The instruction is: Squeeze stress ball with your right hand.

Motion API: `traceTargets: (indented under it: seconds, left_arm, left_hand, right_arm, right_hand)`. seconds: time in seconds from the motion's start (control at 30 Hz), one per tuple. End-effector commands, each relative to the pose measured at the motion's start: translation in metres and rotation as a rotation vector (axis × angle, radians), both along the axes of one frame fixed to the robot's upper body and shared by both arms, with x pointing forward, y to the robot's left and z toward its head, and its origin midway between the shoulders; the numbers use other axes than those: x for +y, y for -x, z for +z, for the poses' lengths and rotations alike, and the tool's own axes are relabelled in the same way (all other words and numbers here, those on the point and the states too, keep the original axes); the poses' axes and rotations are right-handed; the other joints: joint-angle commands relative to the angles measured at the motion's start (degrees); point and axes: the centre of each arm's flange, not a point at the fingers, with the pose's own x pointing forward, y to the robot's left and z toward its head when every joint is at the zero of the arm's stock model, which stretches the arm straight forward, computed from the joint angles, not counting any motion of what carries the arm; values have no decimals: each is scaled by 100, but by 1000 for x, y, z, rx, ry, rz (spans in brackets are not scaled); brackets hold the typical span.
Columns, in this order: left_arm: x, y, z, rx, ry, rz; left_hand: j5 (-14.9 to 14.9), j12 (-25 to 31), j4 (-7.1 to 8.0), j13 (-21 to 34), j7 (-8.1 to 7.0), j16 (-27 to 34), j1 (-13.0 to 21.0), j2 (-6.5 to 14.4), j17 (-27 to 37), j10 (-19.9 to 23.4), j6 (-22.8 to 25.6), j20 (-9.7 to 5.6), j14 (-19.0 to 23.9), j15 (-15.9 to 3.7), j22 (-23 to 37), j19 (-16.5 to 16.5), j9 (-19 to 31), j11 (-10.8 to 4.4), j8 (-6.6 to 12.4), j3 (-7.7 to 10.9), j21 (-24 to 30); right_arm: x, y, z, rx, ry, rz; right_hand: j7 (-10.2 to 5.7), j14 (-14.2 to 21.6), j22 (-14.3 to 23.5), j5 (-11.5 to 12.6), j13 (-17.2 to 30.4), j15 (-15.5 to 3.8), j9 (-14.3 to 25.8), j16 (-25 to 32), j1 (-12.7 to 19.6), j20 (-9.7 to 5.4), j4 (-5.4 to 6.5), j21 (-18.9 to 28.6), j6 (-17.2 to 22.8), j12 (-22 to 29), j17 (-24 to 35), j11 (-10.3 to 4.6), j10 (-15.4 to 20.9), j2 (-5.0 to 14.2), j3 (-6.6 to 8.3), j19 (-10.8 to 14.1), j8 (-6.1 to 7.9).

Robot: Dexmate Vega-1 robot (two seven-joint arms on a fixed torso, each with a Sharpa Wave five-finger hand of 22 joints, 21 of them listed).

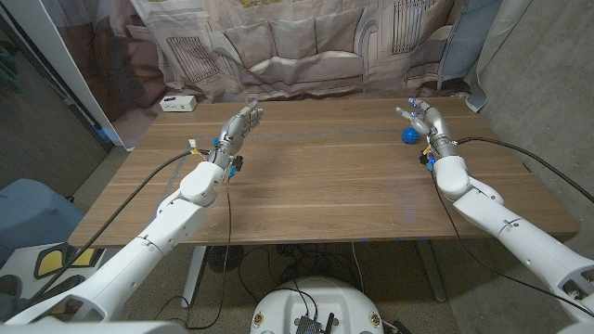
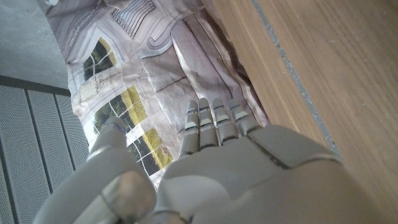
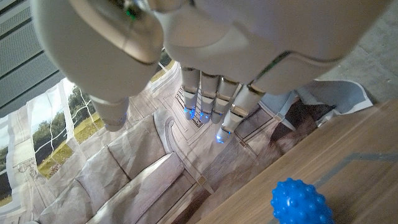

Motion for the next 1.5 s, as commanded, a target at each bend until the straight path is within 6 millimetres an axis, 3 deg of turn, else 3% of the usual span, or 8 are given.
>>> traceTargets:
  seconds: [0.03, 0.33, 0.5, 0.77, 1.0, 1.23, 1.5]
  left_arm:
    - [-11, -6, 6, -7, -28, -9]
    - [-4, 5, 3, -24, -43, -12]
    - [1, 4, -9, -19, 14, -53]
    - [-1, 2, -19, -3, 44, -108]
    - [2, 4, -26, 7, 31, -81]
    - [-3, -7, -30, 13, 39, -87]
    - [-11, -8, -31, 22, 33, -94]
  left_hand:
    - [-7, 5, 10, 12, -3, -18, 43, 1, 14, 9, 4, -23, 9, 3, 26, -12, 18, 16, -20, 32, -26]
    - [-6, 4, 9, 12, -7, -14, 45, -1, 14, 8, 6, -26, 17, -9, 26, -13, 18, -10, -19, 31, -26]
    - [-6, 1, 8, 12, -7, -18, 45, -2, 13, 3, 4, -23, 9, -8, 26, -11, 18, 8, -19, 31, -25]
    - [-6, 1, 8, 11, -11, -17, 47, -1, 13, 4, 15, -21, 9, -14, 26, -15, 18, 11, -14, 32, -26]
    - [-5, 1, 9, 12, 5, -19, 47, 1, 13, 5, 12, -23, 3, -10, 26, -17, 18, 6, -15, 33, -26]
    - [-5, -2, 10, 12, -9, -21, 46, 2, 13, -2, 14, -29, -6, -14, 26, -18, 19, 7, -15, 33, -27]
    - [-6, -15, 11, 12, 1, -29, 44, 2, 13, -35, -32, -30, -32, -3, 26, -35, 19, 39, -32, 33, -32]
  right_arm:
    - [-5, 13, -12, -21, -178, 177]
    - [2, 22, -19, 6, -239, 287]
    - [10, 28, -23, 15, -261, 364]
    - [16, 22, -43, 62, -342, 506]
    - [23, 23, -49, 92, -361, 573]
    - [24, 18, -52, 153, -344, 631]
    - [25, 12, -62, 165, -357, 649]
  right_hand:
    - [-21, 45, 23, -41, 18, 35, 6, 0, -156, 44, 72, -21, 133, 8, 9, 65, 69, -8, -43, -6, 8]
    - [7, 32, 29, -56, 18, 53, 2, -13, -297, 48, 122, -54, 165, 4, 8, 72, 107, -19, -92, -83, -6]
    - [42, -32, 31, -60, 18, 75, -1, -41, -361, 26, 146, -67, 132, -31, 9, 91, 42, -10, -109, -122, -32]
    - [25, -82, 30, -58, 18, 65, -4, -63, -447, 12, 174, -61, -9, -64, 9, 96, -20, -12, -137, -114, -102]
    - [17, -75, 30, -57, 17, 79, -5, -60, -494, 32, 188, -62, -40, -67, 8, 105, -19, -20, -156, -118, -118]
    - [52, -410, 30, -27, 17, 137, -13, -176, -764, 71, 256, -147, -295, -171, -1, 164, -316, -130, -294, -469, -203]
    - [47, -505, 31, -12, 16, 151, -16, -192, -863, 65, 283, -151, -315, -184, -4, 154, -405, -165, -344, -578, -197]
